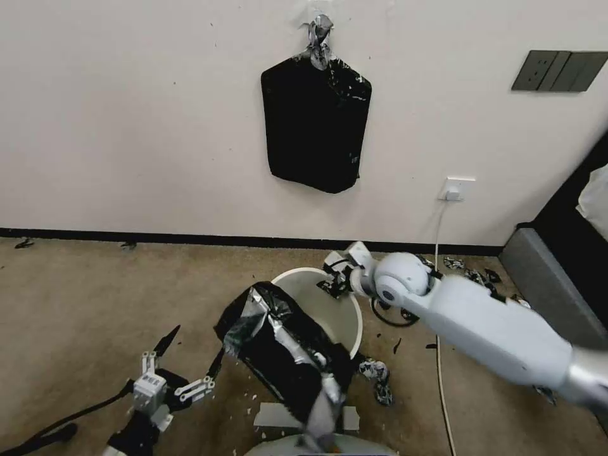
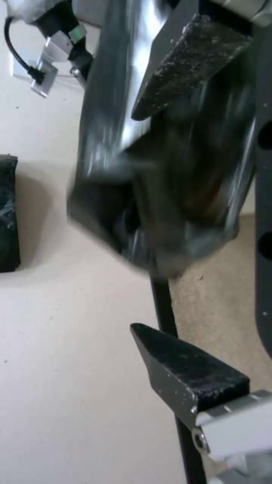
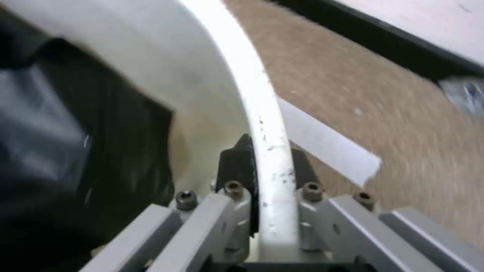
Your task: Place a trash bag onto the trash bin.
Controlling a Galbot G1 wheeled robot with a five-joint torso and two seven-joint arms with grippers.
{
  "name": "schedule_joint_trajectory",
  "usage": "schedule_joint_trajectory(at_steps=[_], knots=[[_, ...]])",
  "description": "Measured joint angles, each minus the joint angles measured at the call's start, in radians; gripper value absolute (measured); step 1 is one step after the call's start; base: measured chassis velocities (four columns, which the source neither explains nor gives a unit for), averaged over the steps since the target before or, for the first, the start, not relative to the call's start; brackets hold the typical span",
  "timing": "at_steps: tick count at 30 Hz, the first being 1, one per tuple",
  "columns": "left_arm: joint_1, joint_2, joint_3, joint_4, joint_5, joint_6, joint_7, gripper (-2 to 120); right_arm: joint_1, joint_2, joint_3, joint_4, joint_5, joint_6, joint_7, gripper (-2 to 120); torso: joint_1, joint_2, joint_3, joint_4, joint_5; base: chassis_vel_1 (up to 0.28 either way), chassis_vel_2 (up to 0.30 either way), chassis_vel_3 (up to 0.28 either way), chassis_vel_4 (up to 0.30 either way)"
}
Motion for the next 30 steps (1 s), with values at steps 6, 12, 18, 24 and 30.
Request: schedule_joint_trajectory(at_steps=[6, 12, 18, 24, 30], knots=[[-0.011, -0.003, 0.029, -0.006, -0.027, 0.0, -0.024, 100, -0.17, 0.081, 0.158, 0.061, 0.064, 0.001, 0.214, 4, 0.0, 0.0, 0.0, 0.0002, -0.0008, 0.0, 0.0, 0.0, 0.0], [-0.024, -0.003, 0.055, -0.021, -0.059, 0.0, -0.082, 100, -0.27, 0.153, 0.251, 0.119, 0.059, 0.016, 0.31, 4, 0.0, 0.0, 0.0, 0.0003, -0.0009, 0.0, 0.0, 0.0, 0.0], [-0.027, -0.004, 0.063, -0.022, -0.063, 0.0, -0.087, 100, -0.35, 0.217, 0.324, 0.168, 0.06, 0.042, 0.408, 4, 0.0, 0.0, 0.0, 0.0002, -0.0008, 0.0, 0.0, 0.0, 0.0], [-0.033, -0.005, 0.081, -0.01, -0.059, 0.004, -0.087, 100, -0.434, 0.237, 0.367, 0.224, 0.089, 0.04, 0.515, 4, 0.0, 0.0, 0.0, 0.0002, -0.0008, 0.0, 0.0, 0.0, 0.0], [-0.041, -0.007, 0.097, -0.003, -0.055, 0.005, -0.087, 100, -0.498, 0.247, 0.389, 0.263, 0.115, 0.029, 0.563, 4, 0.0, 0.0, 0.0, 0.0001, -0.0008, 0.0, 0.0, 0.0, 0.0]])
